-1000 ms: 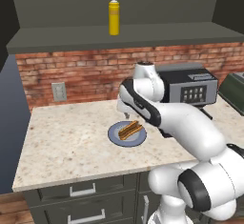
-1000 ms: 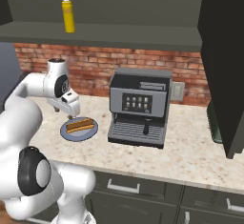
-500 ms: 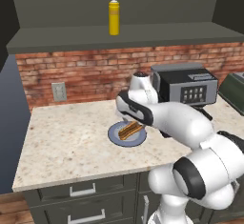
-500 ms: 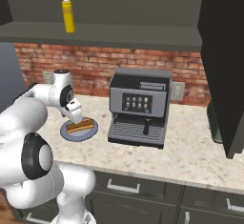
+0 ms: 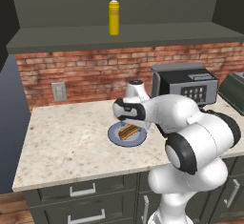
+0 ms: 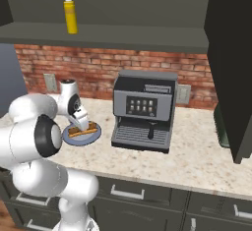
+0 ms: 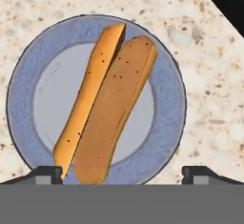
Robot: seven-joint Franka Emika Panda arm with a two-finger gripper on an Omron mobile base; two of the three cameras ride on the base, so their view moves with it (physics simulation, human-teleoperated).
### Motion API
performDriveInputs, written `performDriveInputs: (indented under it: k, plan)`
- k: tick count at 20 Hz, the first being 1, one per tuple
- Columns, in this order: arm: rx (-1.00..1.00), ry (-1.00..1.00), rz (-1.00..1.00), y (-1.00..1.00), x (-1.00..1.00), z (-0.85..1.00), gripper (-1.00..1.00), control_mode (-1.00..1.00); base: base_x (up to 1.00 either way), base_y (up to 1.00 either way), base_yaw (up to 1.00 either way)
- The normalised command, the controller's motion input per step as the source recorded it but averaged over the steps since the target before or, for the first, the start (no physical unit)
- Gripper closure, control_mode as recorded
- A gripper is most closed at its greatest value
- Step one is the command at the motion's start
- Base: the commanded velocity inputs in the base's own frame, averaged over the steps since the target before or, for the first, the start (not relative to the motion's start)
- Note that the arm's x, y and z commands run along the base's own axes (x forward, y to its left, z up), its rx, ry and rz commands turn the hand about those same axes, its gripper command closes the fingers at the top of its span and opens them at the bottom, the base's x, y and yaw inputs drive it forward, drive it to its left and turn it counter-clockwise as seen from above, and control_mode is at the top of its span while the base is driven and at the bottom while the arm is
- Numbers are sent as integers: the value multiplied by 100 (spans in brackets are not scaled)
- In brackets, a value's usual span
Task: Move the hot dog bun to the plate on the dining table and place the condiment next to that plate. Then navigate to the fridge and take the sausage and place it on the plate as well.
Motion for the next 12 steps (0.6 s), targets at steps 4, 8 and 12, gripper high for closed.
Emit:
performDriveInputs:
  k: [4,8,12]
  plan:
    - [-2,0,-1,10,29,-36,-100,-100,0,0,0]
    - [-2,0,-2,7,22,-36,-100,-100,0,0,0]
    - [-2,0,-2,8,28,-31,-100,-100,0,0,0]
